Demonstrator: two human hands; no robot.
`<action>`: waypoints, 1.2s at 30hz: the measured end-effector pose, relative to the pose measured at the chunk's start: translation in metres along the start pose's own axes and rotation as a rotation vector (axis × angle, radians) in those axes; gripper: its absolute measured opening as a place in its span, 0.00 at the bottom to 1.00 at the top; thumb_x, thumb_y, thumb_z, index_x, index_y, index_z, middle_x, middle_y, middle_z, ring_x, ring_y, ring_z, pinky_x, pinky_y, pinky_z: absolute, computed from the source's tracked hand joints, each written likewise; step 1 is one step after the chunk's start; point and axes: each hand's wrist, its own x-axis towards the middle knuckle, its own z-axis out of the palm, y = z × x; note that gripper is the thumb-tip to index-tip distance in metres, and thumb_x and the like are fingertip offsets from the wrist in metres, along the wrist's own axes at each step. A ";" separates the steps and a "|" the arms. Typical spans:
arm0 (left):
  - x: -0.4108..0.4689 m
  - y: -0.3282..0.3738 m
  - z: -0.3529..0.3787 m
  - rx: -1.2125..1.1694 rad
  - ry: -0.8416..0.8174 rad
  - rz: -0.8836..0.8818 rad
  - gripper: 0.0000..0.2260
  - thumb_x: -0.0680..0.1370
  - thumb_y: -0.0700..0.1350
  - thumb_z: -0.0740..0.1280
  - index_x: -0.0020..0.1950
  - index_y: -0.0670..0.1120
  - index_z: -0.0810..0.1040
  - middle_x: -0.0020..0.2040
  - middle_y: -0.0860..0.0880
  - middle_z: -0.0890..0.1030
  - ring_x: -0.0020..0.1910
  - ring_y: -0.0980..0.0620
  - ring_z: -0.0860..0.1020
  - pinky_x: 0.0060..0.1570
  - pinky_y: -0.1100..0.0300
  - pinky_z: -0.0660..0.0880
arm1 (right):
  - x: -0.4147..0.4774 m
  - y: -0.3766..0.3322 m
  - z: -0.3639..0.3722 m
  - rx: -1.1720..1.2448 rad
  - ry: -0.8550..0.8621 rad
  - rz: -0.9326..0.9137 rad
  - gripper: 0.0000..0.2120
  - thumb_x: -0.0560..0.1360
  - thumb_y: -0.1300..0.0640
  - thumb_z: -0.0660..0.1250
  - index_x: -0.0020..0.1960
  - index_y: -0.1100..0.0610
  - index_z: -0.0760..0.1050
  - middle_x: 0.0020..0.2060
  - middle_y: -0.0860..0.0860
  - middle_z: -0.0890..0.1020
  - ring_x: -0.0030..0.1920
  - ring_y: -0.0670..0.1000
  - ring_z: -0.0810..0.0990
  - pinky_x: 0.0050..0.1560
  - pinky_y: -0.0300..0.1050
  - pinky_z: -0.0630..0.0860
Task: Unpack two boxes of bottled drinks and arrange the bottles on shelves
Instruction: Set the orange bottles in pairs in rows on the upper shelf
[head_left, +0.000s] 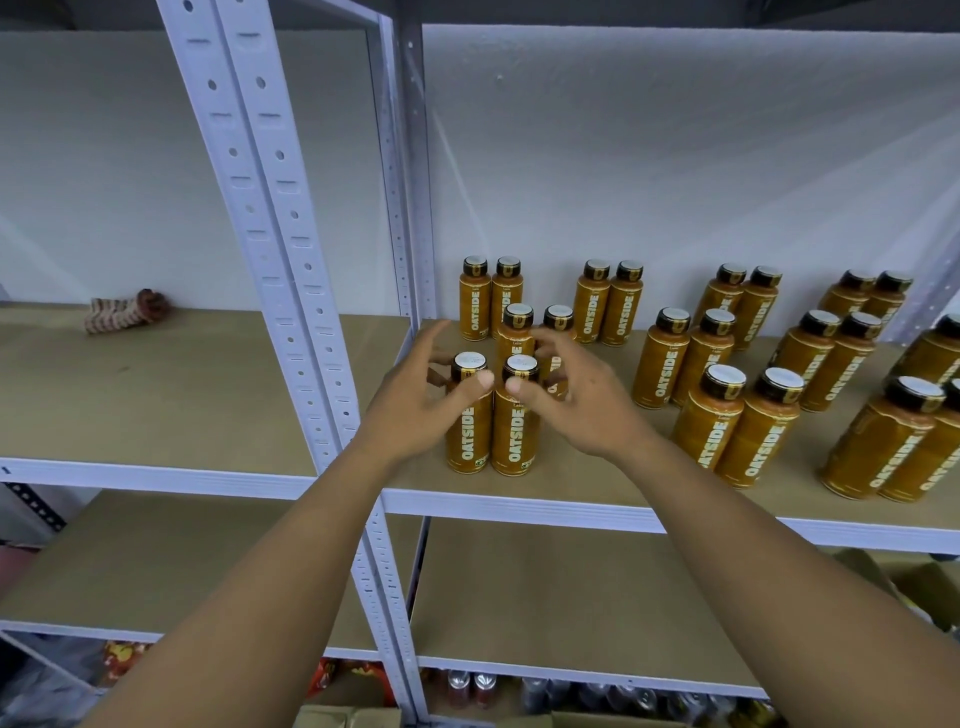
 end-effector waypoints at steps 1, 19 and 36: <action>0.004 0.007 -0.002 -0.010 0.032 0.004 0.35 0.75 0.68 0.66 0.78 0.62 0.60 0.61 0.59 0.73 0.57 0.58 0.76 0.50 0.61 0.75 | 0.005 -0.002 -0.006 0.015 0.029 0.004 0.31 0.78 0.34 0.63 0.77 0.42 0.61 0.70 0.46 0.74 0.61 0.47 0.78 0.59 0.53 0.80; 0.148 0.033 0.014 0.433 -0.480 0.040 0.31 0.78 0.50 0.74 0.78 0.53 0.65 0.68 0.46 0.75 0.61 0.48 0.74 0.57 0.56 0.71 | 0.121 0.033 -0.061 -0.390 -0.250 0.135 0.27 0.79 0.46 0.69 0.75 0.48 0.65 0.69 0.54 0.74 0.63 0.55 0.77 0.57 0.46 0.74; 0.154 0.007 0.039 0.350 -0.437 0.062 0.23 0.77 0.48 0.75 0.66 0.56 0.67 0.64 0.48 0.78 0.59 0.46 0.77 0.56 0.50 0.77 | 0.121 0.063 -0.039 -0.282 -0.211 0.125 0.31 0.75 0.49 0.76 0.72 0.48 0.64 0.62 0.54 0.79 0.54 0.53 0.78 0.48 0.46 0.72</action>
